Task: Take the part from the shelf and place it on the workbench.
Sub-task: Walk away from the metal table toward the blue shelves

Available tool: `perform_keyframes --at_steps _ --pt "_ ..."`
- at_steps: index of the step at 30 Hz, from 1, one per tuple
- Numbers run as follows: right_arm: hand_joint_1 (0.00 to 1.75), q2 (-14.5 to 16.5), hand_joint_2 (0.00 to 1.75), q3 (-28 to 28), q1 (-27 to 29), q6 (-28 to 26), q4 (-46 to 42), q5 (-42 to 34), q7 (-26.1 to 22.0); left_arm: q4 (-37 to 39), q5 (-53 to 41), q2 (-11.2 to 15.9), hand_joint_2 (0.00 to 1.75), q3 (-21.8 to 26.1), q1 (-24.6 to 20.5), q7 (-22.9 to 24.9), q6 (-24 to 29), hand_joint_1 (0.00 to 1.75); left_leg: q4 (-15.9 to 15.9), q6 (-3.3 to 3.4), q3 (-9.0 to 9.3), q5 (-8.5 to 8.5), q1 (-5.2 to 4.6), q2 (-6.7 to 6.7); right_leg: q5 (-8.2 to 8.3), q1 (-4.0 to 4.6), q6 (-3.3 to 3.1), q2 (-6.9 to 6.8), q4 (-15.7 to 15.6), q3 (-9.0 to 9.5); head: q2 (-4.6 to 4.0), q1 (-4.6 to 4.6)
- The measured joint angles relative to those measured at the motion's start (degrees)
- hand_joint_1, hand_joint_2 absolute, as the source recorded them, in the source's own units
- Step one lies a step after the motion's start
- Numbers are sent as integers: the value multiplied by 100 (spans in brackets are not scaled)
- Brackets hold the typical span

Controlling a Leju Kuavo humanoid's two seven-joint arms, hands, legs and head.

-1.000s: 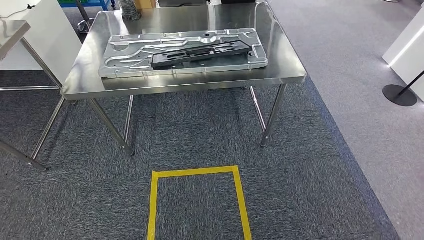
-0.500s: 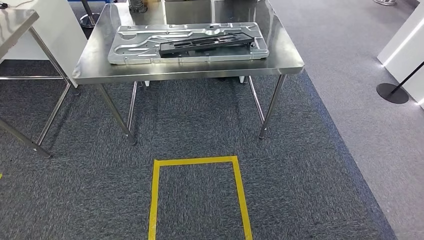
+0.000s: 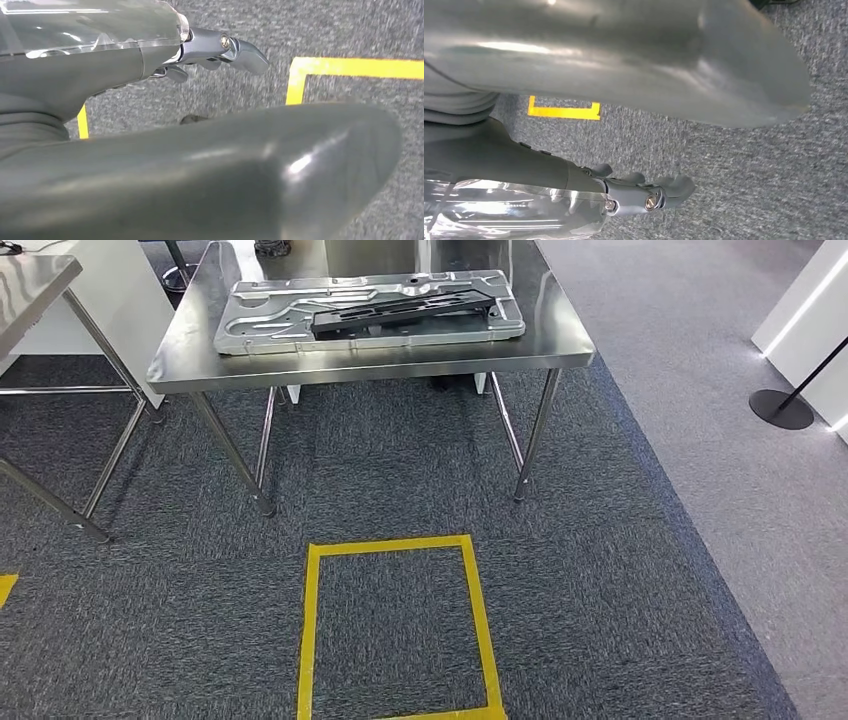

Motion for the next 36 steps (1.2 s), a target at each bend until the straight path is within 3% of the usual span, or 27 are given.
perform_keyframes --at_steps 3,4,5,6,9,11,13,15,17,19,20,21,22,24,26,27,28,31,36 --pt "0 -1 0 -5 7 10 1 -28 -23 0 -4 6 0 0 15 0 9 0 1144 -70 -455 -658 34 -19 85 18 -63 -15 7 -119 0 0" --pt "0 -1 0 -10 12 13 2 -41 -31 0 -5 7 0 0 24 1 10 0 1414 -81 -539 -748 42 -19 104 26 -64 -13 17 -152 0 0" --pt "0 -1 0 -16 18 11 2 -51 -36 0 -7 8 0 1 32 1 11 0 1458 -83 -508 -718 46 -19 118 32 -60 -10 30 -178 0 0" --pt "0 0 0 -25 22 3 2 -58 -35 0 -9 9 0 1 37 2 11 0 1249 -74 -352 -582 48 -19 125 36 -55 -7 46 -194 0 0" --pt "0 7 0 -40 21 -20 5 -62 -23 0 -19 22 0 2 32 5 4 0 10 10 393 -154 31 -19 121 49 -16 -3 99 -218 0 0" --pt "0 11 0 -47 15 -13 8 -77 9 0 -25 28 0 1 29 9 -1 0 -304 66 552 -140 7 -18 128 59 37 -4 120 -241 0 0" --pt "0 8 0 -73 5 38 8 -125 150 0 -44 27 0 1 30 24 -5 0 -342 117 526 -111 21 -15 135 67 102 -3 127 -257 0 0" --pt "0 5 87 -114 -3 99 9 -162 379 0 -68 23 0 2 24 64 -5 0 -396 180 511 -62 56 -11 -10 65 165 13 320 -350 0 1" --pt "0 8 175 -150 -2 123 13 -158 571 0 -78 22 0 3 21 108 -7 0 -415 219 480 -29 61 -7 -396 37 216 30 1006 -675 0 1" --pt "0 12 175 -170 6 132 17 -134 675 0 -79 23 0 4 24 144 -16 0 -390 227 438 -21 51 -3 -680 5 253 31 1751 -1039 0 0" --pt "0 13 175 -175 11 140 18 -123 700 0 -79 22 0 7 26 157 -21 0 -373 224 424 -22 50 -3 -656 -8 265 31 1860 -1094 0 0" --pt "0 12 175 -179 13 153 19 -118 712 0 -79 21 0 9 26 169 -24 0 -355 218 416 -25 51 -5 -521 -20 270 30 1724 -1032 0 0" --pt "0 11 175 -182 12 167 19 -122 724 0 -79 19 0 14 25 178 -26 0 -334 207 414 -33 55 -7 -310 -35 275 29 1376 -864 0 0" --pt "0 30 175 -195 -1 183 26 -147 794 -1 -72 32 87 35 13 194 -27 0 -253 183 391 -82 27 -17 16 -78 297 45 591 -499 0 -1" --pt "0 56 87 -220 -13 181 40 -163 893 -2 -52 54 175 72 -3 233 -12 0 -177 163 354 -126 -27 -27 73 -99 266 68 286 -372 0 -3" --pt "0 68 44 -231 -15 181 46 -163 918 -2 -38 62 175 94 -8 262 4 0 -160 156 342 -135 -36 -33 77 -89 219 78 297 -383 0 -4" --pt "0 64 44 -241 -16 186 47 -166 915 -2 -27 61 175 114 -10 288 22 0 -166 139 339 -123 -37 -34 66 -77 202 73 305 -389 0 -5" --pt "0 63 175 -276 -18 224 48 -206 854 -2 -14 60 175 146 -13 332 57 0 -181 98 337 -100 -7 -37 82 -43 175 77 309 -401 0 -4" --pt "0 61 175 -323 -22 273 45 -334 821 -3 25 58 175 192 -9 448 29 0 -185 68 334 -90 19 -37 84 -18 151 77 312 -407 0 -4"
